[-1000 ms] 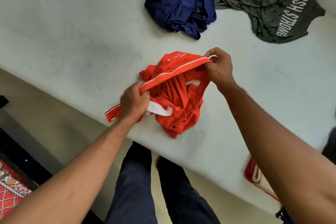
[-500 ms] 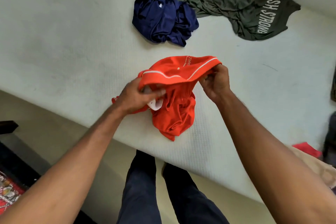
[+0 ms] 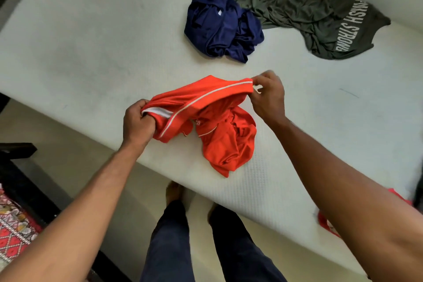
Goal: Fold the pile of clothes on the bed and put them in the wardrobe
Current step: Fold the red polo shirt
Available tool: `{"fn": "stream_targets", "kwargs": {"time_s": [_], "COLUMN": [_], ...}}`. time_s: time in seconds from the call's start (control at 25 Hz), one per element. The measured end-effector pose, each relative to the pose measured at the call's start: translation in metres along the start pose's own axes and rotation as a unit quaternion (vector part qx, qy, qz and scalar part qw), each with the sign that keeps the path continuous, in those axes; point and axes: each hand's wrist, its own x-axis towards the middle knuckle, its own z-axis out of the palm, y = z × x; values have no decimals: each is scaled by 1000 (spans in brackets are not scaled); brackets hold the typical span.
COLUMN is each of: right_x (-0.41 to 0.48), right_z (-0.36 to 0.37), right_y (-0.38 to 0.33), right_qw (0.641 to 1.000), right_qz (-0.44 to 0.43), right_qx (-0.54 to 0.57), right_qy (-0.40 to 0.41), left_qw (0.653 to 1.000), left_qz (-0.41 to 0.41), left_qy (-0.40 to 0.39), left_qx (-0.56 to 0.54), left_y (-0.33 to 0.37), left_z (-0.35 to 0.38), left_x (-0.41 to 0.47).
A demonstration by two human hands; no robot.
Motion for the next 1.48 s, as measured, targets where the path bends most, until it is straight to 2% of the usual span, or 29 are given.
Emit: {"fn": "stream_targets", "kwargs": {"time_s": [0.12,0.2,0.28,0.4,0.56,0.68,0.76,0.84,0.88,0.92,0.96,1.0,1.04,1.08,1.16,1.24,1.28,1.32,1.4,1.48], "right_x": [27,36,36,16,-9,-43,-78,-123,-145,-166,-186,-203,-216,-222,-228,-228,-229,-229,-221,-197], "right_z": [-9,-30,-56,-117,-189,-210,-189,-141,-115,-92,-70,-54,-42,-37,-50,-82,-101,-121,-149,-160], "right_y": [-37,-70,-93,-127,-164,-182,-180,-177,-178,-184,-190,-193,-198,-205,-218,-239,-246,-254,-244,-219], "right_qw": [989,974,977,981,935,895,875,846,829,793,748,710,695,701,733,735,726,714,706,709], "right_qz": [79,123,101,29,10,52,166,295,336,359,362,354,336,321,274,196,139,88,64,97], "right_qx": [118,167,137,-2,-144,-171,-139,-37,64,195,311,382,402,377,280,214,221,226,233,277], "right_qy": [53,90,127,191,325,409,434,443,443,452,461,473,492,514,556,613,636,657,666,641], "left_qw": [994,973,955,950,931,922,917,939,964,987,998,989,966,952,938,948,939,923,913,914], "left_qz": [41,126,204,253,323,346,363,292,196,79,-34,-127,-189,-201,-158,39,152,232,223,204], "left_qy": [-47,-84,-61,11,42,72,77,80,75,59,30,-4,-45,-78,-79,3,41,53,56,36], "left_qx": [90,174,205,183,166,159,146,161,163,126,39,-81,-168,-216,-299,-316,-304,-302,-336,-349], "left_y": [29,62,98,158,229,250,237,203,180,157,133,111,99,88,92,122,146,167,209,235], "left_z": [-18,-34,-51,-80,-98,-110,-109,-101,-94,-90,-88,-87,-91,-95,-107,-120,-125,-124,-113,-86], "left_x": [19,30,40,48,40,29,8,-18,-30,-41,-55,-68,-85,-95,-111,-120,-128,-131,-139,-125]}}
